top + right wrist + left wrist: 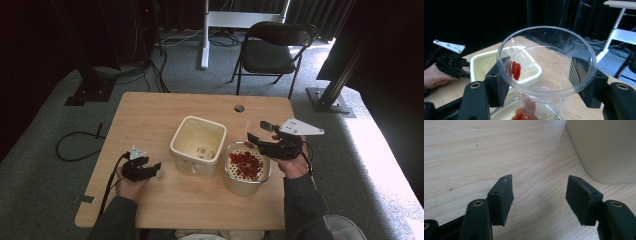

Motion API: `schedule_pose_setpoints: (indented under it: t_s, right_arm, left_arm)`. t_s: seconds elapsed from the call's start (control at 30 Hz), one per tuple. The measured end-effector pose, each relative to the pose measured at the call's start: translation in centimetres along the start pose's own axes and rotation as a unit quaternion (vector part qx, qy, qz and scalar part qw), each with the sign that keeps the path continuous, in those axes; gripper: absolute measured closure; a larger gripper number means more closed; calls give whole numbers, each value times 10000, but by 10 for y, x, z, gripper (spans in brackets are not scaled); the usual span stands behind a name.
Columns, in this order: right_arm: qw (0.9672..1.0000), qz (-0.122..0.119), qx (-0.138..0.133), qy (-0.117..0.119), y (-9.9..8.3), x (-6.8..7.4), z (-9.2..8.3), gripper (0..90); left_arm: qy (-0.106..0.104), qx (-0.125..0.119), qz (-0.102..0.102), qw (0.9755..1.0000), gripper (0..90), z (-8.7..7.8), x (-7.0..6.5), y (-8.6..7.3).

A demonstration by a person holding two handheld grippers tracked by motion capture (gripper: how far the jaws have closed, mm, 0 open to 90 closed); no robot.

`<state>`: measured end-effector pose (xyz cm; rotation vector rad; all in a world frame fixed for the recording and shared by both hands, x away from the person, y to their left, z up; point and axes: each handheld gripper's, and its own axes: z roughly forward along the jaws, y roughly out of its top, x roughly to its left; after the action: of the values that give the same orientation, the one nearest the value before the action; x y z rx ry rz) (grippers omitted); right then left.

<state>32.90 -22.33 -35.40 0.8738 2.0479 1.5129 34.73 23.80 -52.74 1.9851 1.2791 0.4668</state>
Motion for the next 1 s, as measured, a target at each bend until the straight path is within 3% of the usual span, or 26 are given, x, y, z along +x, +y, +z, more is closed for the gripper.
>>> schedule_pose_setpoints:
  t_s: [0.77,1.0]
  right_arm:
    - [9972,-64,185,718,27,31,44,333]
    - [9960,-121,289,834,38,42,67,324]
  left_arm:
    - [-15,-8,-9,10000,394,-1,1,0]
    - [-18,-10,-12,10000,394,-1,1,0]
